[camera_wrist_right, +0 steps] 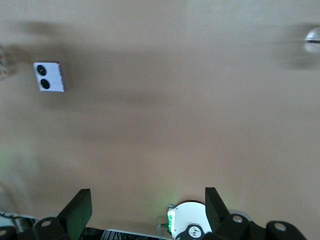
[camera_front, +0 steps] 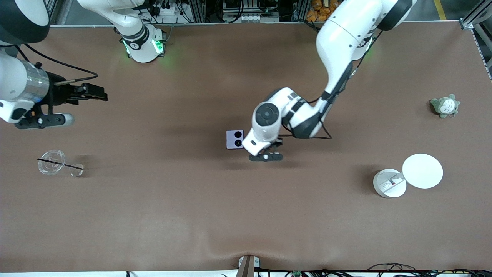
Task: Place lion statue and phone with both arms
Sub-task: 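Grasp the lion statue with the left gripper while the right gripper reaches the phone, then carry the lion toward the white lamp while the right gripper grasps the phone, then lower the lion beside the white lamp and open the left gripper, then carry the phone toward the glass cup while the left gripper withdraws, then lower the phone beside the glass cup and open the right gripper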
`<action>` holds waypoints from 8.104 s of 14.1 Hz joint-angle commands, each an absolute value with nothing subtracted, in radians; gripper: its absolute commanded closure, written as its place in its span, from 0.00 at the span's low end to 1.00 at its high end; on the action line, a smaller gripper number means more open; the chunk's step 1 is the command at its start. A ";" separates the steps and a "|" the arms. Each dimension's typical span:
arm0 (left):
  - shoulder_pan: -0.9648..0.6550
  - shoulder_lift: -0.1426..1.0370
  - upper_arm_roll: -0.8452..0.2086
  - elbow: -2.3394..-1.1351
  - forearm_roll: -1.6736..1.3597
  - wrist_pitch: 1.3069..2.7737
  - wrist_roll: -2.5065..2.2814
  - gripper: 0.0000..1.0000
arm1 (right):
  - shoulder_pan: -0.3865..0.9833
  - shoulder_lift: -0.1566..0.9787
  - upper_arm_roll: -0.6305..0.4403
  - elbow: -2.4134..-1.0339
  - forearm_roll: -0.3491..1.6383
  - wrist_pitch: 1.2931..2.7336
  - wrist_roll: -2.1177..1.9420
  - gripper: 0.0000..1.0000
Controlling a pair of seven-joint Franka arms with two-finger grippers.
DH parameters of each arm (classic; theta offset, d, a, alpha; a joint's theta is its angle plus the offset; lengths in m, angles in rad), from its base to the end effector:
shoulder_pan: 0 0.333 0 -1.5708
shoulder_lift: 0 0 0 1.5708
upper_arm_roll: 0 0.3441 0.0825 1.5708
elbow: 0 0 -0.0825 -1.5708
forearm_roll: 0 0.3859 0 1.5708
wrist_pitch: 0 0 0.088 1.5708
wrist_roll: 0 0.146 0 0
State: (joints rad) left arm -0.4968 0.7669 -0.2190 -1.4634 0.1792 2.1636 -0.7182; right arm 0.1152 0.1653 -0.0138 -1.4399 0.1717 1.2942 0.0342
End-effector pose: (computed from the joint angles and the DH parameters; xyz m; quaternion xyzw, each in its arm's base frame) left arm 0.5783 -0.4521 0.2100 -0.9995 0.0227 0.0196 0.0127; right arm 0.5599 0.0859 0.5644 -0.9835 -0.0433 0.1597 0.0733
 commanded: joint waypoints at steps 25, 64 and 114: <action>-0.008 0.749 -0.221 -1.466 0.354 2.118 -0.367 1.00 | 0.647 0.689 -0.021 -1.624 0.235 2.296 0.399 0.00; 0.155 0.040 -0.295 -1.440 0.044 1.508 -0.368 0.00 | 0.287 0.690 -0.037 -1.379 0.158 1.884 0.471 1.00; -0.064 -0.060 -0.018 -1.565 -0.040 1.460 -0.270 0.00 | -0.008 0.596 -0.081 -1.011 0.133 1.552 -0.196 0.00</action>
State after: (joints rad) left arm -0.0667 -0.0472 -0.0128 -1.5494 -0.0297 1.4504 -0.2718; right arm -0.0052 0.6453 -0.0888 -1.0486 0.1474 1.5845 -0.1861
